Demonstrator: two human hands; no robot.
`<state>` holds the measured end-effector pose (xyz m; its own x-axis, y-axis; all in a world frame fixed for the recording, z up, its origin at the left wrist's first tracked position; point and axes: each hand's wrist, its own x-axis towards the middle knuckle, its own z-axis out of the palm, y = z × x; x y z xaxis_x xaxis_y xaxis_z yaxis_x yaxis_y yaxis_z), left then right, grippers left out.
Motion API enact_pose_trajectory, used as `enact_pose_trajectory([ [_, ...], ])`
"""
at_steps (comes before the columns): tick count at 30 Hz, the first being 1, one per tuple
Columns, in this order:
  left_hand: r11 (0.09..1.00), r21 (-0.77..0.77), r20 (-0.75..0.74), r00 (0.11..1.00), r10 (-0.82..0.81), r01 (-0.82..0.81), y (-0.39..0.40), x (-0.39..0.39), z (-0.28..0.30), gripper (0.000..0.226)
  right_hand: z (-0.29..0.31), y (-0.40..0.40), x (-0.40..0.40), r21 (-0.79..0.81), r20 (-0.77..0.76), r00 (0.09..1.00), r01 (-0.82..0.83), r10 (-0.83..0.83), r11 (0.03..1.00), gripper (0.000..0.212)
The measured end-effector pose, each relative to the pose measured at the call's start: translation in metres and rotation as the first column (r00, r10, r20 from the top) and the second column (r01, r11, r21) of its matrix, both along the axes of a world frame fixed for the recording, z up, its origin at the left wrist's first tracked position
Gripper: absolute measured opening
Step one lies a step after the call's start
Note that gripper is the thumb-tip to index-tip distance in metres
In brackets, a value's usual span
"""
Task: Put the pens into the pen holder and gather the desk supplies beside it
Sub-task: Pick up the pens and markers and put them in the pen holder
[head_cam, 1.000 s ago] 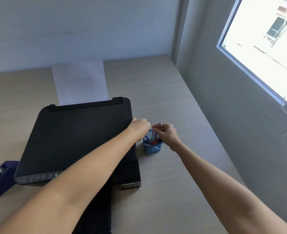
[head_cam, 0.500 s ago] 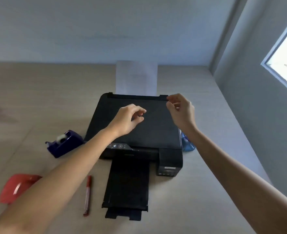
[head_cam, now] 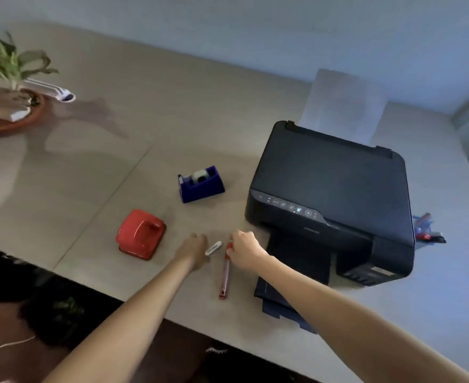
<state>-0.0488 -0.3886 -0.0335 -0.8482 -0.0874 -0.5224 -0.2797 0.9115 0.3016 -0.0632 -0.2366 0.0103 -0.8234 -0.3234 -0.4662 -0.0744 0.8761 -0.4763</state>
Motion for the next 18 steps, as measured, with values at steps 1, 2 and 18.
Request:
enact_pose_trajectory([
  [1, 1.000, -0.030, 0.017, 1.000, -0.004, 0.004, 0.002, 0.002, -0.007, 0.041, -0.009, -0.006, 0.003, 0.084, 0.042, 0.999, -0.036, 0.032, 0.996, 0.027],
  [2, 0.998, -0.066, 0.012, 1.000, -0.015, 0.016, 0.003, 0.003, -0.015, 0.039, -0.017, -0.011, 0.006, 0.149, 0.074, 0.996, -0.064, 0.053, 0.987, 0.028],
  [18, 0.997, 0.056, -0.293, 0.955, -0.039, 0.058, -0.033, -0.007, 0.041, 0.015, -0.001, 0.000, -0.013, -0.194, -0.063, 0.977, 0.188, -0.203, 0.963, 0.029],
])
